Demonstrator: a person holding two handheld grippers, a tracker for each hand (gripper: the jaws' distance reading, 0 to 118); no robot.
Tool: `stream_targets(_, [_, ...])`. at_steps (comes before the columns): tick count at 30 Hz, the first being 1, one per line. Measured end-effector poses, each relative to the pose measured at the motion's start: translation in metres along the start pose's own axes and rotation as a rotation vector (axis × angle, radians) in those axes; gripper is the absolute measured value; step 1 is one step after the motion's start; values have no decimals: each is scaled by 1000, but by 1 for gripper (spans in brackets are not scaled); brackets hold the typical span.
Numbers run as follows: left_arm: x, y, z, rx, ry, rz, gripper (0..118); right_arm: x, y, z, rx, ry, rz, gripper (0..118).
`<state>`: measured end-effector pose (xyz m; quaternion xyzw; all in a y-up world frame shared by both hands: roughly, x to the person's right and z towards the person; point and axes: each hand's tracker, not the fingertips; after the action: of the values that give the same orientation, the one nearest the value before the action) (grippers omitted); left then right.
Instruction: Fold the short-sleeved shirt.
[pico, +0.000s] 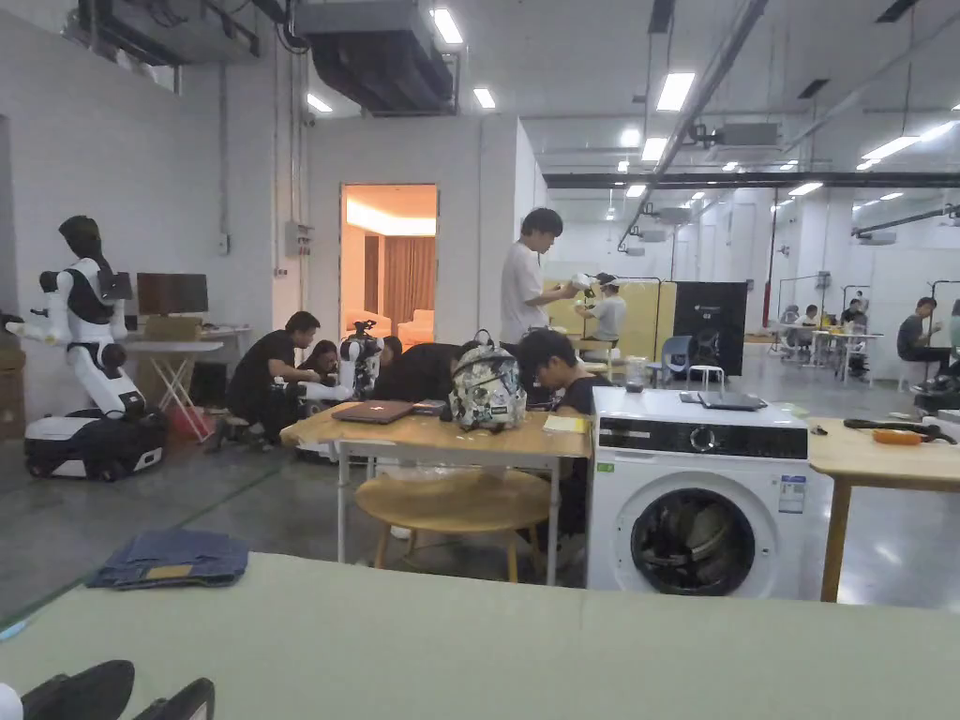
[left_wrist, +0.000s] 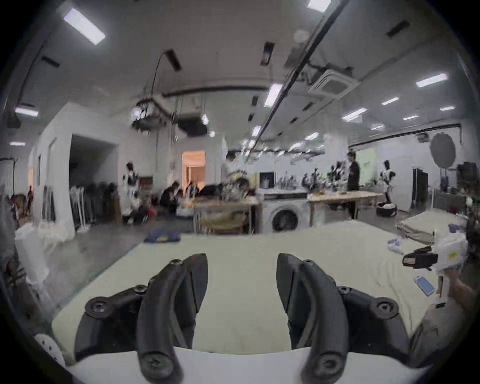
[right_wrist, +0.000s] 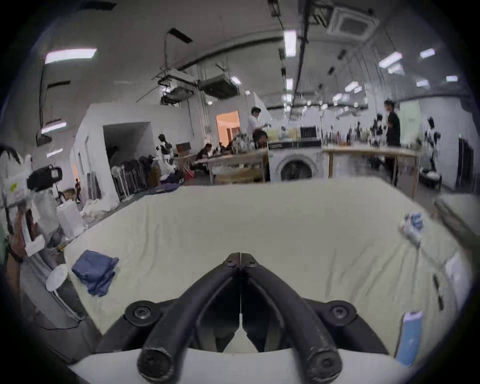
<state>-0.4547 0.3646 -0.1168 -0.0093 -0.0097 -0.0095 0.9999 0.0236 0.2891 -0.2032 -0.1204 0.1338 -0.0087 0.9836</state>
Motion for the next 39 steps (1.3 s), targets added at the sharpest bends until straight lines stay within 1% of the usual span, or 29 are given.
stream_targets(1, [7, -1, -3, 21, -4, 7, 43, -2, 5, 2, 35, -17, 11, 0])
stream_targets(2, [13, -3, -4, 32, -13, 10, 28, -4, 10, 4, 68, -16, 13, 0])
stream_targets(3, [19, -5, -6, 24, -13, 9, 11, -5, 12, 6, 89, -12, 13, 0])
stream_targets(4, [27, -6, -8, 19, -15, 8, 2, -7, 14, 9, 104, -16, 22, 0])
stream_targets(5, [32, -10, -8, 2, -41, 9, 0, -10, 15, 12, 124, -39, 37, 0])
stream_targets(6, [37, -13, -8, -13, -52, 18, 0, -13, 16, 15, 128, -55, 51, 0])
stream_targets(7, [45, -18, -7, -17, -35, 8, 0, -14, 16, 16, 116, -72, 55, 0])
stream_targets(8, [55, -20, -4, -21, 27, -2, 0, -17, 15, 20, 104, -119, 48, 0])
stream_targets(9, [60, -21, -2, -33, 42, 7, 0, -20, 13, 23, 123, -140, 33, 0])
stream_targets(12, [73, -25, 4, -30, 29, 14, 0, -18, 10, 25, 104, -91, 19, 0])
stream_targets(14, [80, -25, 8, -27, 25, 1, 0, -22, 7, 27, 101, -116, 42, 0])
stream_targets(18, [86, -23, 9, -40, 26, -50, 0, -21, 6, 31, 95, -99, 40, 0])
stream_targets(25, [87, -22, 11, -39, 11, -4, 0, -22, 4, 35, 100, -100, 26, 0])
stream_targets(29, [88, -21, 12, -35, 17, -31, 0, -22, 6, 37, 129, -116, 38, 0])
stream_targets(30, [87, -20, 12, -36, 2, -36, 13, -21, 7, 38, 133, -112, 43, 8])
stream_targets(31, [88, -20, 12, -40, -5, -37, 37, -22, 8, 37, 130, -110, 46, 44])
stream_targets(32, [91, -22, 11, -39, 0, -41, 53, -23, 9, 37, 128, -124, 50, 77])
stream_targets(33, [92, -24, 10, -43, 22, -57, 69, -24, 8, 38, 136, -126, 50, 102])
stream_targets(34, [94, -24, 10, -43, 36, -71, 78, -25, 8, 42, 171, -132, 52, 109])
stream_targets(35, [95, -24, 11, -31, 52, -97, 82, -25, 8, 43, 173, -122, 46, 110])
stream_targets(36, [97, -25, 11, -22, 56, -105, 82, -25, 9, 45, 177, -114, 42, 110])
stream_targets(37, [99, -25, 11, -16, 59, -102, 95, -25, 11, 46, 182, -107, 41, 110])
stream_targets(38, [98, -23, 12, -10, 56, -98, 99, -25, 12, 46, 185, -104, 42, 110])
stream_targets(39, [97, -22, 12, -5, 45, -86, 100, -26, 12, 45, 186, -102, 43, 110])
